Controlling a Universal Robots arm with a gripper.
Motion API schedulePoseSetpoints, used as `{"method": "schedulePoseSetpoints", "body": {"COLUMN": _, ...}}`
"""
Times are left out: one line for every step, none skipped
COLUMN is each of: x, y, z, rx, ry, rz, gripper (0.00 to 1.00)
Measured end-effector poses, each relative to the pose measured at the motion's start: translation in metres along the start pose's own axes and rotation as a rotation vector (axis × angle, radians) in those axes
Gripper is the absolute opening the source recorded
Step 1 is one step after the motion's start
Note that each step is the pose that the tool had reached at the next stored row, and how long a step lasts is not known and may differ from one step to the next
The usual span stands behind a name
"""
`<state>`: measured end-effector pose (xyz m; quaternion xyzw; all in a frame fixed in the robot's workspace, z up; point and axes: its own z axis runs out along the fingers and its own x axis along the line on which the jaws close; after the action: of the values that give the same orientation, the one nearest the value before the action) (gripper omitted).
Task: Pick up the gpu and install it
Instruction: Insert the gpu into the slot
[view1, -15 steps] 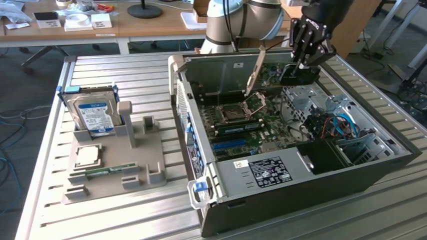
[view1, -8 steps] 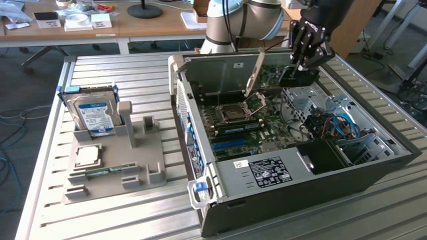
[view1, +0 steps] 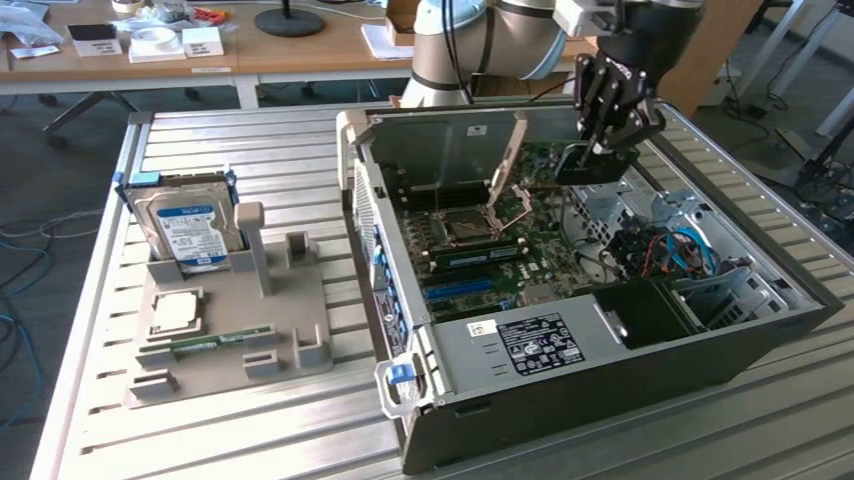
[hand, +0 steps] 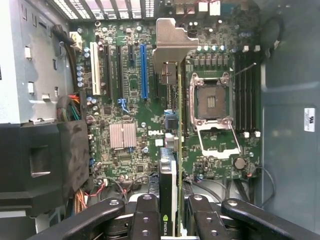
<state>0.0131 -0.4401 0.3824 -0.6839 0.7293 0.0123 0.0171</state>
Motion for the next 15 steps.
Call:
{"method": "schedulePoseSetpoints", "body": {"x": 0.001, "y": 0.0003, "z": 0.0009, "rx": -0.0001, "ry": 0.0002, "rz": -0.001, "gripper": 0.27}}
{"method": "schedulePoseSetpoints", "body": {"x": 0.002, "y": 0.0008, "z": 0.0018, "rx": -0.0002, "ry": 0.0003, "rz": -0.002, "gripper": 0.27}}
{"method": "schedulePoseSetpoints", "body": {"x": 0.003, "y": 0.0015, "z": 0.0026, "rx": -0.0002, "ry": 0.0002, "rz": -0.003, "gripper": 0.27}}
{"method": "schedulePoseSetpoints", "body": {"x": 0.003, "y": 0.0026, "z": 0.0037, "rx": 0.0, "ry": -0.0003, "rz": -0.005, "gripper": 0.27}}
{"method": "schedulePoseSetpoints", "body": {"x": 0.004, "y": 0.0039, "z": 0.005, "rx": 0.0004, "ry": -0.0004, "rz": -0.007, "gripper": 0.27}}
{"method": "schedulePoseSetpoints", "body": {"x": 0.004, "y": 0.0053, "z": 0.0062, "rx": 0.0008, "ry": -0.0003, "rz": -0.008, "gripper": 0.27}}
{"method": "schedulePoseSetpoints", "body": {"x": 0.004, "y": 0.0068, "z": 0.0071, "rx": 0.001, "ry": -0.0003, "rz": -0.009, "gripper": 0.27}}
{"method": "schedulePoseSetpoints", "body": {"x": 0.005, "y": 0.0083, "z": 0.0075, "rx": 0.0011, "ry": -0.0003, "rz": -0.01, "gripper": 0.27}}
{"method": "schedulePoseSetpoints", "body": {"x": 0.005, "y": 0.0101, "z": 0.008, "rx": 0.001, "ry": -0.0002, "rz": -0.011, "gripper": 0.27}}
{"method": "schedulePoseSetpoints", "body": {"x": 0.005, "y": 0.0119, "z": 0.0084, "rx": 0.001, "ry": -0.0003, "rz": -0.012, "gripper": 0.27}}
{"method": "schedulePoseSetpoints", "body": {"x": 0.006, "y": 0.0136, "z": 0.009, "rx": 0.001, "ry": -0.0003, "rz": -0.012, "gripper": 0.27}}
{"method": "schedulePoseSetpoints", "body": {"x": 0.006, "y": 0.0153, "z": 0.0097, "rx": 0.0009, "ry": -0.0003, "rz": -0.013, "gripper": 0.27}}
{"method": "schedulePoseSetpoints", "body": {"x": 0.007, "y": 0.0173, "z": 0.0105, "rx": 0.0009, "ry": -0.0003, "rz": -0.013, "gripper": 0.27}}
{"method": "schedulePoseSetpoints", "body": {"x": 0.007, "y": 0.0192, "z": 0.0111, "rx": 0.0008, "ry": -0.0002, "rz": -0.014, "gripper": 0.27}}
{"method": "schedulePoseSetpoints", "body": {"x": 0.008, "y": 0.0207, "z": 0.0119, "rx": 0.0008, "ry": -0.0001, "rz": -0.015, "gripper": 0.27}}
